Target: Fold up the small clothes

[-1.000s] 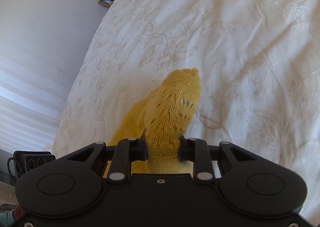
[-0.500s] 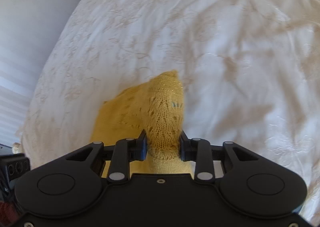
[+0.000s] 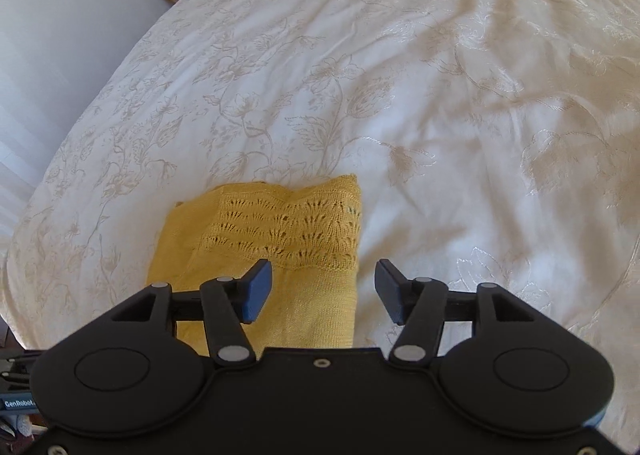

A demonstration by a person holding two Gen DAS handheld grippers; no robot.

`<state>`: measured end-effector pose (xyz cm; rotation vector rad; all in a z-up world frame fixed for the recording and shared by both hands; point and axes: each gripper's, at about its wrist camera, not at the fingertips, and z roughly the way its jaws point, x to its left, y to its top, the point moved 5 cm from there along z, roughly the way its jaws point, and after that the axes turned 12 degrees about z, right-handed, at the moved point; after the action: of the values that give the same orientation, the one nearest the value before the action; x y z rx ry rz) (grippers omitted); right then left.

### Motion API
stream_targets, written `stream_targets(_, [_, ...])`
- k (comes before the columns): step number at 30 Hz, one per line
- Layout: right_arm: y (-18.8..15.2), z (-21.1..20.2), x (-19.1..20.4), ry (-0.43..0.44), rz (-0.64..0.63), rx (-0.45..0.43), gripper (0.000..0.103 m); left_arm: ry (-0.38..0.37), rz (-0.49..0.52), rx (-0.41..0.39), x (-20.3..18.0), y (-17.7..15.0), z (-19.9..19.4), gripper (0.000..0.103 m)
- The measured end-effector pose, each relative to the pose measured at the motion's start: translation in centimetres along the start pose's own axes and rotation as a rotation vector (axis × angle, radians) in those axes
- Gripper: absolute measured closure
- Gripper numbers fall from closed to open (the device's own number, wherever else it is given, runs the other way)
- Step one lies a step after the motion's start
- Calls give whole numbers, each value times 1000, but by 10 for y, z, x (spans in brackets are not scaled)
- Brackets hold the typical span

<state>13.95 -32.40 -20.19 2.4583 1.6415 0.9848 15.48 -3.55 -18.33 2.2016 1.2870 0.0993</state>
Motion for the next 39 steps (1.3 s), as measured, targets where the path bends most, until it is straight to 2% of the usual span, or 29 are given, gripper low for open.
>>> stream_targets(5, [-10,-4,5,10,-35,9,40,25,34,-19,-12,40,32,70])
stream_targets(11, [-16,-6,6,22,-39,20,40,66,122,-19,-36,80,79,70])
stream_targets(15, [-17,-3,7,13,-55,29,40,102,111,-11,-24,88,99,70])
stream_targets(18, [-14,0,7,4,-67,30,39,192,84,37,-4,86,115,68])
stream_targets(22, [-6,8,7,-2,-75,30,33,253,48,51,16,81,118,68])
stream_targets(27, [9,34,5,-30,-81,50,33,228,49,47,20,79,113,68])
stream_targets(29, [13,52,-2,-88,-88,79,33,221,33,45,21,78,113,67])
stream_targets(31, [17,73,-15,-147,-81,112,28,215,13,42,22,78,115,67])
stream_targets(33, [18,84,-23,-156,-76,123,17,217,11,43,21,78,116,67])
stream_targets(39, [17,80,-25,-132,-82,110,11,200,27,32,21,77,117,61])
